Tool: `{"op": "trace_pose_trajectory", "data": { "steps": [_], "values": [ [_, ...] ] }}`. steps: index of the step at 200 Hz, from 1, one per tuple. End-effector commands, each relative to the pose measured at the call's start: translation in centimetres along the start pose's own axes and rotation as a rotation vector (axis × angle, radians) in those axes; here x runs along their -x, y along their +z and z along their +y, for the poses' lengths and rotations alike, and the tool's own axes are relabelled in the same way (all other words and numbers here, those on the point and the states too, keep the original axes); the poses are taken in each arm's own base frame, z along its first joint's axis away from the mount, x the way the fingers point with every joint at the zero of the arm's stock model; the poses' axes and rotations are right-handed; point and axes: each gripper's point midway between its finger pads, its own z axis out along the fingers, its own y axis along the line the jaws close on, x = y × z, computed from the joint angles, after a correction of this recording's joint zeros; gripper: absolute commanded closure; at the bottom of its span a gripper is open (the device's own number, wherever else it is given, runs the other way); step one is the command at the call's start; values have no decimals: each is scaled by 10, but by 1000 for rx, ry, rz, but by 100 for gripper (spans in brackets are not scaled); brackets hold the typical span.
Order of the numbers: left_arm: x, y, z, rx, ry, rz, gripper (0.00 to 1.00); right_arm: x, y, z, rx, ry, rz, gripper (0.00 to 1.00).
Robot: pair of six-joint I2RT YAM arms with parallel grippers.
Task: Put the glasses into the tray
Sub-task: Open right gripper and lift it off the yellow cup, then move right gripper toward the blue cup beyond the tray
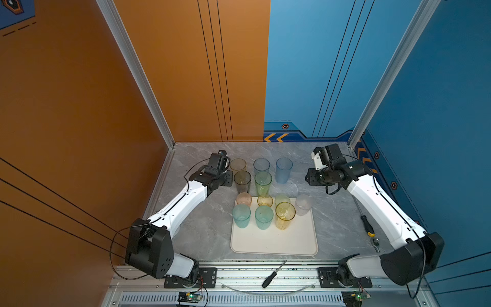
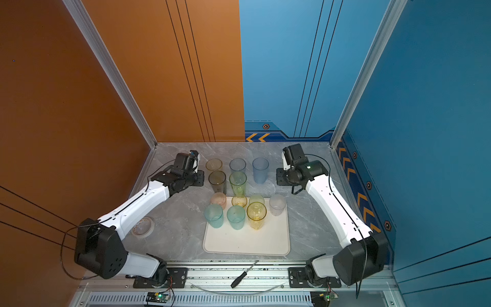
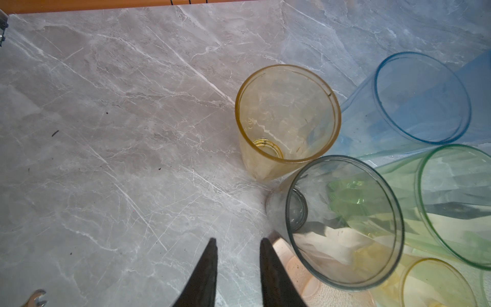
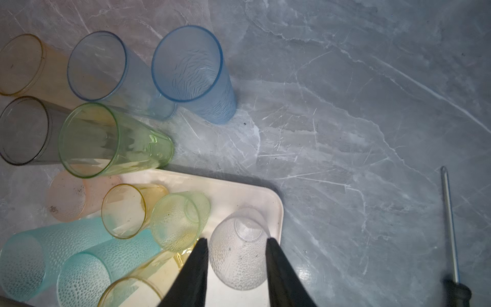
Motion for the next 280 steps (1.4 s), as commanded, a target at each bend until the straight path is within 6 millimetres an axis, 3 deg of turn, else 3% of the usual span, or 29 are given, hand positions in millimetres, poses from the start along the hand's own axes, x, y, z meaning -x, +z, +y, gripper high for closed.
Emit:
{"op": "trace_pose_trajectory", "data": {
  "steps": [1,37,95,118,124,173,219,224,280],
  "values": [
    [-4,-2,4,-5,-13,5,71,20,5,0,14,-14,-19,65],
    [-9,-1,6,-5,-23,13,69,40,19,-2,5,-16,-13,64],
    [-10,-2,5,-11,-23,10,69,66,49,-23,-69,-8,35,67],
    [-12,1,3,-16,-22,19,69,68,63,-23,-72,-19,75,68],
    [-12,2,3,-17,-22,21,69,77,61,-20,-66,-20,57,68],
    [-12,1,3,-17,-21,20,69,93,84,-6,-26,-29,78,69],
    [-13,3,5,-11,-20,23,69,98,102,9,-15,-64,118,71],
    [-13,3,5,-11,-18,24,69,93,114,8,-19,-68,148,71],
    [-15,5,8,-5,-21,31,69,90,132,13,-33,-86,182,72]
  ]
}}
